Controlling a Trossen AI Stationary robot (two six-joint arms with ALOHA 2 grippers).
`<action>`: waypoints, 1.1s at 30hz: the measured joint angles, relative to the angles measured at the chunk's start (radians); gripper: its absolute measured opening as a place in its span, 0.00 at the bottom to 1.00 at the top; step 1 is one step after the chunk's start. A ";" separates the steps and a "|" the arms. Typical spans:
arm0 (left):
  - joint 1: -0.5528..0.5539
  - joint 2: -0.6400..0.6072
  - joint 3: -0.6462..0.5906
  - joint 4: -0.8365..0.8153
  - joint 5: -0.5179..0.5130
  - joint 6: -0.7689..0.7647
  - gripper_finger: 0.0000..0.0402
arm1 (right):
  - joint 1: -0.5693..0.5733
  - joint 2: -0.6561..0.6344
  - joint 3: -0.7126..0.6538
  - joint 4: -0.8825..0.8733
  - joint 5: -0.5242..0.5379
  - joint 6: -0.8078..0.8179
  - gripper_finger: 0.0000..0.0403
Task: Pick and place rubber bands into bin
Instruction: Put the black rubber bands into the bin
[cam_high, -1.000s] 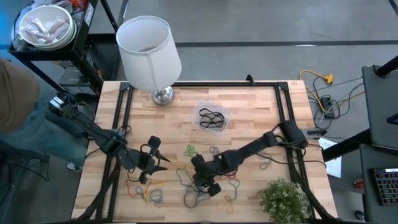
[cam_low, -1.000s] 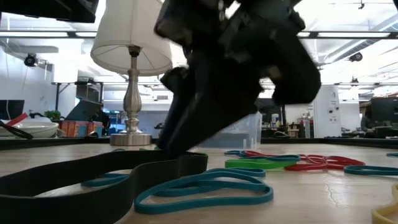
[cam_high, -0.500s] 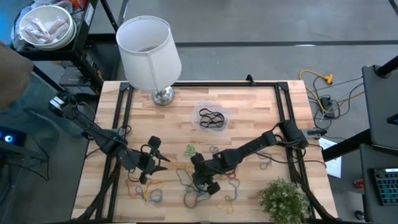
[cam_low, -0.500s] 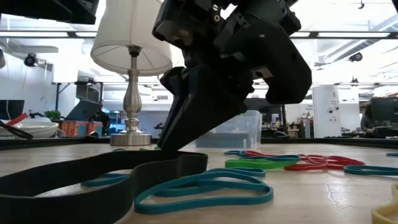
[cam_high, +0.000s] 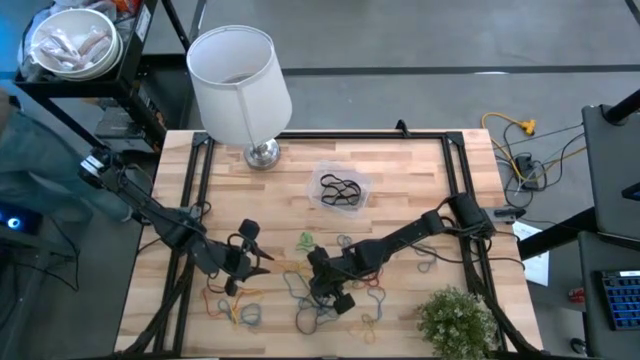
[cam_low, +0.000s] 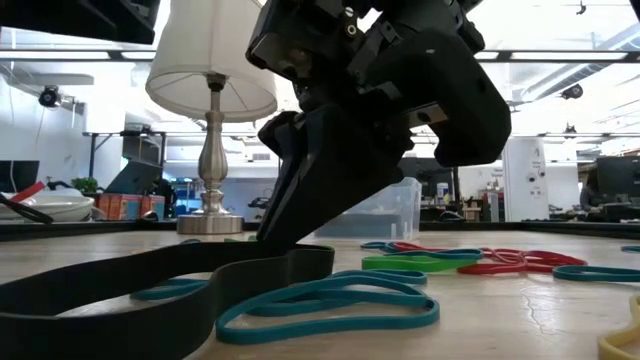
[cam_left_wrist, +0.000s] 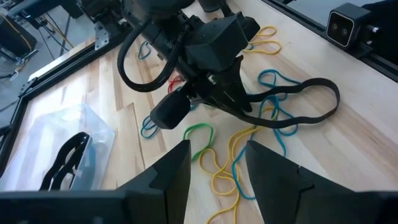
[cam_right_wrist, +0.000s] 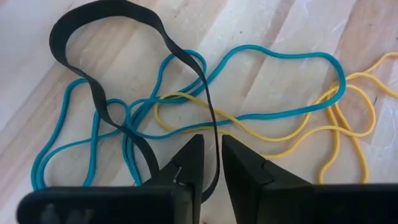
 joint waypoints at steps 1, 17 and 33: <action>0.000 0.003 0.000 0.000 0.000 0.000 0.35 | -0.001 0.000 -0.001 -0.001 0.001 -0.003 0.12; 0.000 0.007 0.000 0.000 0.000 0.000 0.35 | -0.001 -0.003 0.006 -0.038 0.090 -0.083 0.02; 0.000 0.007 0.000 0.001 0.000 0.000 0.35 | 0.050 -0.094 0.114 -0.214 0.335 -0.131 0.02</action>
